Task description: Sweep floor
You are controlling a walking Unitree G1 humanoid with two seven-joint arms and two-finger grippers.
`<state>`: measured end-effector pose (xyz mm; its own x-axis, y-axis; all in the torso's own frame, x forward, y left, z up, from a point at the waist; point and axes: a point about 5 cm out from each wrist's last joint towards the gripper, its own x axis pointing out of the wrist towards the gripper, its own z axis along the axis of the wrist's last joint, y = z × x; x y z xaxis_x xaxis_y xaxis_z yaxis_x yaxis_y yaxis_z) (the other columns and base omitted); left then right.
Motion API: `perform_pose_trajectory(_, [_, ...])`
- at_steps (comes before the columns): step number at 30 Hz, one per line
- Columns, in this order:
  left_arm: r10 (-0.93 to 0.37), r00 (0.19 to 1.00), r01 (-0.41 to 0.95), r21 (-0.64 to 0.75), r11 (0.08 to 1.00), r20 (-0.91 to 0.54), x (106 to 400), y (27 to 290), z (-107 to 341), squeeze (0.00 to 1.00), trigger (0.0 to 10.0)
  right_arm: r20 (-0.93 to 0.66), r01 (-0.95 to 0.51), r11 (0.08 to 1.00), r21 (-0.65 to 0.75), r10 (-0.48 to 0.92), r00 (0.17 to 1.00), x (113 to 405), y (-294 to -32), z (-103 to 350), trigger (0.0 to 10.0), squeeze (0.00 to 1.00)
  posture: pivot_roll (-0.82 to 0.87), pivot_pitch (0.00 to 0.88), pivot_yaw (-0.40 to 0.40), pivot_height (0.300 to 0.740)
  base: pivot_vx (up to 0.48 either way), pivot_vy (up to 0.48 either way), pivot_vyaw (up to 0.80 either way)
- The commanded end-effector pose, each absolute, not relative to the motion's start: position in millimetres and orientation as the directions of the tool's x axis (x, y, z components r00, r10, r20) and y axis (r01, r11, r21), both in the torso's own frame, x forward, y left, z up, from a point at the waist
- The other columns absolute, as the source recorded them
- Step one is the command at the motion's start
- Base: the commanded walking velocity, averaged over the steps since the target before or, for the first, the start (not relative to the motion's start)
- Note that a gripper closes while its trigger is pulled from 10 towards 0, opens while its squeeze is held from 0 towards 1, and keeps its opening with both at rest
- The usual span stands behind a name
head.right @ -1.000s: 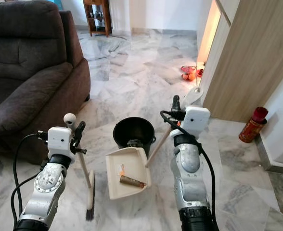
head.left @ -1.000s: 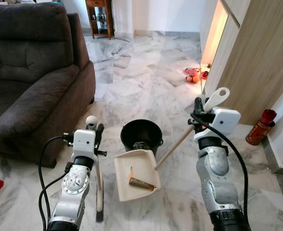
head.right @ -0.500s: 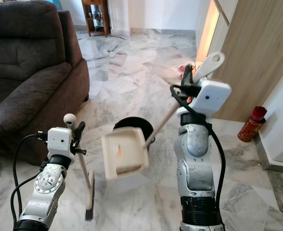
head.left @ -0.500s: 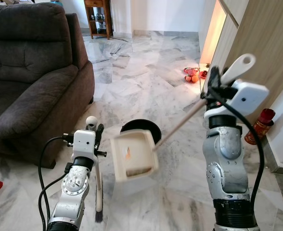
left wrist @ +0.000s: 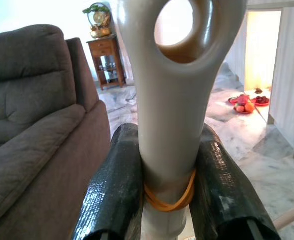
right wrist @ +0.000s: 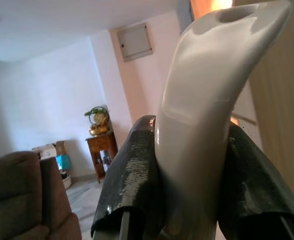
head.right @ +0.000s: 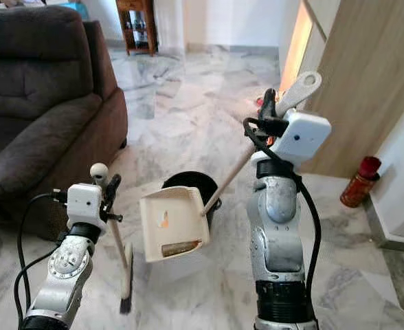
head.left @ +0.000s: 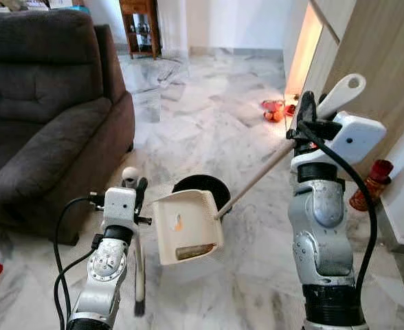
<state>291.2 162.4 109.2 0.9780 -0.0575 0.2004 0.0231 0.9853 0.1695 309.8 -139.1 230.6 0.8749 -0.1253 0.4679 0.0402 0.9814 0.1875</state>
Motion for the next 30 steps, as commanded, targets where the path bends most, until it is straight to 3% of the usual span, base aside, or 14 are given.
perform_pose_trajectory(1, [-0.058, 0.964, 0.003, 0.207, 0.978, 0.259, 291.8, 165.7, 120.8, 0.0, 10.0, 0.551, 0.001, 0.977, 0.212, -0.12, 0.826, 303.6, -134.6, 253.2, 10.0, 0.0, 0.1, 0.013, 0.03, 0.74, 0.322, 0.0, 0.0])
perform_pose_trajectory(30, [-0.058, 0.962, 0.001, 0.209, 0.978, 0.267, 293.1, 165.0, 121.0, 0.0, 10.0, 0.541, -0.017, 0.974, 0.226, -0.111, 0.834, 306.0, -131.5, 250.4, 10.0, 0.0, 0.1, 0.002, 0.03, 0.74, 0.325, 0.0, 0.0])
